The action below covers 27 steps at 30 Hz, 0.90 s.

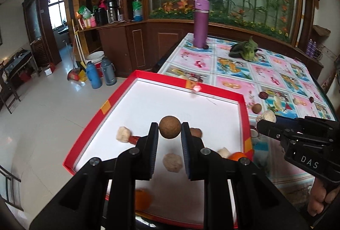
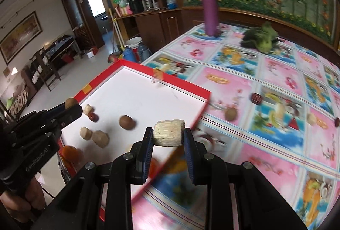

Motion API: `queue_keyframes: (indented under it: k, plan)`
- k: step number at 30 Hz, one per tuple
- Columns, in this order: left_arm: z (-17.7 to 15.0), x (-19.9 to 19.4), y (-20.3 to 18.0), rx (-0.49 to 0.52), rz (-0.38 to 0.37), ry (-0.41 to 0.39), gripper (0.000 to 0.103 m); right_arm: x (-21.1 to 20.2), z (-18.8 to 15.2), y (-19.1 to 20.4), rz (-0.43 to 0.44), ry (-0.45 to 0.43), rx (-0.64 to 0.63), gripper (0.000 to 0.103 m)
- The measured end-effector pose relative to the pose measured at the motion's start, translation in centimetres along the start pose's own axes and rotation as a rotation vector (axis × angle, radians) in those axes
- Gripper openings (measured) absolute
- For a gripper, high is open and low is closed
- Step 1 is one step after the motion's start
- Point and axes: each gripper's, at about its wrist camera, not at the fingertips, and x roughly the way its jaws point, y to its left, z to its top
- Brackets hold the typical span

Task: Organize fruits
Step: 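Carry the pale cube and brown nut over the white tray, then open both tools to drop the cube and nut into the tray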

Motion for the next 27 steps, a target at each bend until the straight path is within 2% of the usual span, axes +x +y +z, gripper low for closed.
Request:
queue_keyframes:
  k: [4,9,27]
  plan:
    - [0.3,1.0,0.7,0.019,0.048,0.003,0.023,1.8,0.7,1.2,0.012,0.022,-0.019,0.027]
    - [0.6,2.4,1.4,0.018,0.074,0.025,0.023,4.2,1.2,1.4,0.001,0.055,0.005,0.027]
    - [-0.1,5.6,2.4,0.009,0.104,0.108,0.023,7.1,1.0,0.9,-0.03,0.133,0.051,0.027]
